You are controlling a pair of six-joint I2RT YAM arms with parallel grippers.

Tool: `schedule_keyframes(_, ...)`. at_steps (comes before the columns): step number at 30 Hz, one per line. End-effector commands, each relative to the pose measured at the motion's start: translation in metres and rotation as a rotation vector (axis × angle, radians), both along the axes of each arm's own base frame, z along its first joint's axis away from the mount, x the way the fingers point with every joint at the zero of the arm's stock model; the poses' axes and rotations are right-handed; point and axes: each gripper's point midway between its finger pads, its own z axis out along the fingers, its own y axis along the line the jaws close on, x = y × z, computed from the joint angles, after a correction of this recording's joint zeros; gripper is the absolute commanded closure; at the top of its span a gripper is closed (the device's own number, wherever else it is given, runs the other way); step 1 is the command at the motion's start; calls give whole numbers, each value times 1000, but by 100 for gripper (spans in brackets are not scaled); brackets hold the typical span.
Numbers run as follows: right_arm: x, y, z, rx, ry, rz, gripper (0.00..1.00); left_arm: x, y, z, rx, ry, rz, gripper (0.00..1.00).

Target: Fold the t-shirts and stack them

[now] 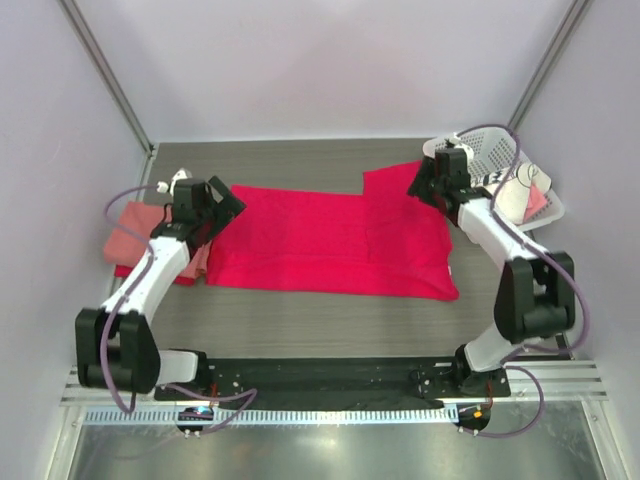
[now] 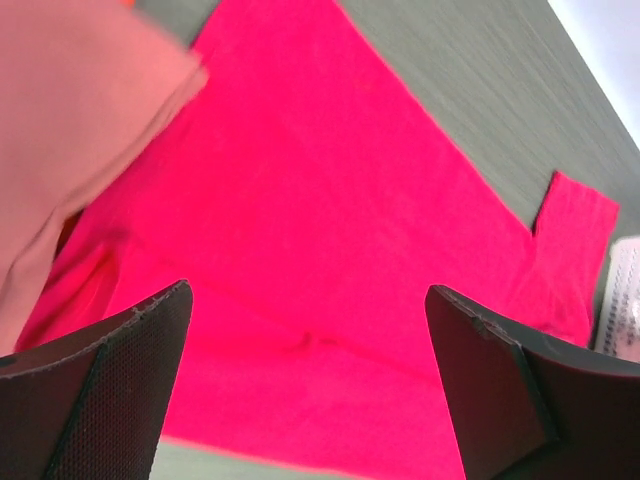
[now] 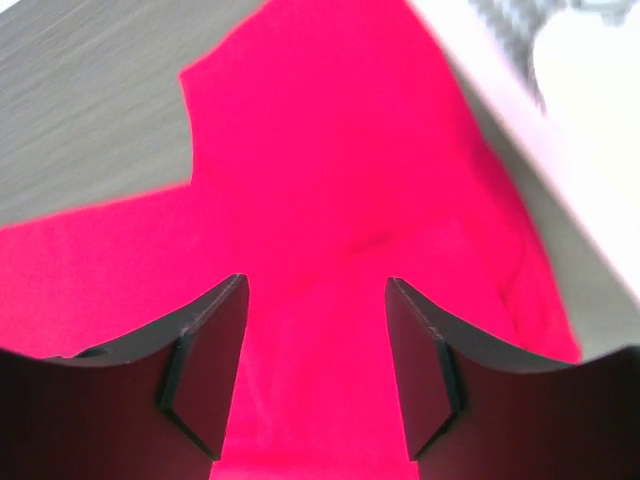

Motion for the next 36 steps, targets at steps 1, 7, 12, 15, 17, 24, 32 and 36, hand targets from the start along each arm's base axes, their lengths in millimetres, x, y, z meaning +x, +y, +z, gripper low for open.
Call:
schedule_keyframes(1,51,-8,12,-115,-53,9,36,50,-3,22,33,-92,-19,0)
schedule_keyframes(7,124,-14,-25,-184,24,-48,35,137,-8,-2,14,-38,24,1)
schedule_keyframes(12,172,-59,-74,-141,97,-172,36,189,-12,-14,-58,-61,100,0)
schedule_keyframes(15,193,-75,-79,-95,82,-203,36,204,-13,-29,-45,-49,92,0)
schedule_keyframes(17,206,-74,-73,-115,51,-174,36,212,-14,-33,-10,-44,59,0)
schedule_keyframes(24,221,-59,-88,-206,65,-155,36,210,10,-49,147,26,51,0)
schedule_keyframes(32,228,-54,-110,-218,82,-146,36,208,27,-76,176,94,57,2)
schedule_keyframes(36,231,-48,-122,-214,113,-132,47,212,24,-93,112,124,53,5)
